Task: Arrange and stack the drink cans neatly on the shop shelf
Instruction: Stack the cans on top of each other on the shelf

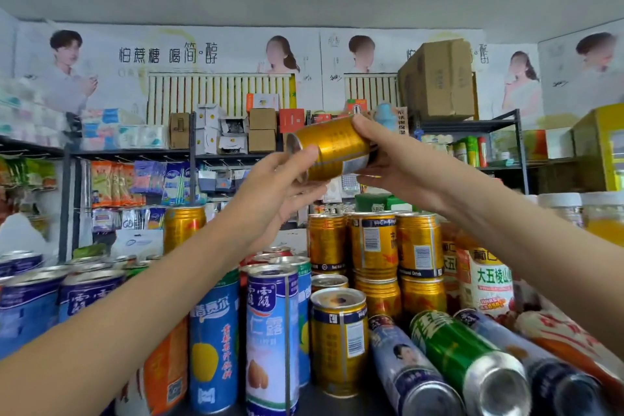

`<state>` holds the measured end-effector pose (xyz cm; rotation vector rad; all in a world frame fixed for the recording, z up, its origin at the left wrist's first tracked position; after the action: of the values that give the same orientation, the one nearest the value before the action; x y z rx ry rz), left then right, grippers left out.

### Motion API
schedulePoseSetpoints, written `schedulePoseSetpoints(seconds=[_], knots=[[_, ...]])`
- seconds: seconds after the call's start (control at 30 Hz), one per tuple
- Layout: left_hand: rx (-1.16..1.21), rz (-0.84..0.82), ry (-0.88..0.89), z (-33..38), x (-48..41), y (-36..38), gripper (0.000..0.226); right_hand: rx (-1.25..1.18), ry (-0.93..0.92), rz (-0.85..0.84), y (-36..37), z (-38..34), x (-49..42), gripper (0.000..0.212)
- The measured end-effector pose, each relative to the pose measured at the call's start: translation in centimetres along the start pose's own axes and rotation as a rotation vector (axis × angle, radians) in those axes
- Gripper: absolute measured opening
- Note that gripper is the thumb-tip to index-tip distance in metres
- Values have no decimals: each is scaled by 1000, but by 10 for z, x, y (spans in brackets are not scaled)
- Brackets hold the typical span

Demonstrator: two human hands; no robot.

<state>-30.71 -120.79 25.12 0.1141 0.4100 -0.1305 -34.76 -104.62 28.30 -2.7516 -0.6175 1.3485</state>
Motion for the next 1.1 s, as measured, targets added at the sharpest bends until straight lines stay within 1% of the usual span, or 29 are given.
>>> schedulePoseSetpoints(seconds=[0.07, 0.1, 0.13, 0.17, 0.23, 0.27, 0.33, 0.47, 0.57, 0.63, 0.73, 0.83, 0.97, 1.1], knots=[[-63, 62, 35, 7, -4, 1, 30, 49, -2, -40, -3, 5, 1, 36], [-128, 105, 44, 12, -6, 0, 19, 81, 5, -79, -4, 8, 1, 42], [-200, 153, 46, 18, -8, -3, 12, 126, 17, -147, -5, 10, 2, 51], [-279, 196, 44, 25, -10, -6, 9, 187, 32, -235, -7, 13, 4, 60], [-446, 259, 29, 34, -16, -14, 13, 369, 64, -374, -13, 19, 9, 66], [-517, 278, 17, 36, -19, -17, 14, 475, 78, -403, -18, 21, 11, 69], [-623, 291, -13, 35, -24, -22, 15, 648, 97, -414, -27, 27, 12, 70], [-782, 255, -117, 24, -35, -25, 20, 918, 87, -440, -29, 35, 14, 63], [-848, 249, -226, 10, -42, -26, 17, 1078, 110, -468, -27, 40, 13, 70], [-922, 229, -254, 1, -47, -27, 25, 1164, 133, -486, -26, 43, 12, 76], [-1000, 178, -276, -7, -52, -25, 35, 1244, 170, -487, -26, 48, 9, 84], [-1066, 142, -294, -12, -56, -22, 36, 1284, 191, -487, -27, 51, 8, 87], [-1137, 116, -317, -20, -62, -20, 37, 1114, 246, -428, -26, 51, 10, 83], [-1183, 114, -340, -26, -67, -19, 43, 1026, 262, -376, -23, 47, 13, 77]])
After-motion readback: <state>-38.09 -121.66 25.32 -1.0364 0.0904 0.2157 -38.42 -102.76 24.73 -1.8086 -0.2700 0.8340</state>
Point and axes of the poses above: each hand's wrist, its own x-axis away from the middle knuckle, its own y-axis out of the palm, z = x × y, the point moved 4 cm from there along -x, towards the middle knuckle, and after that the axes turned 15 degrees about -y, right-handed, at the moved point
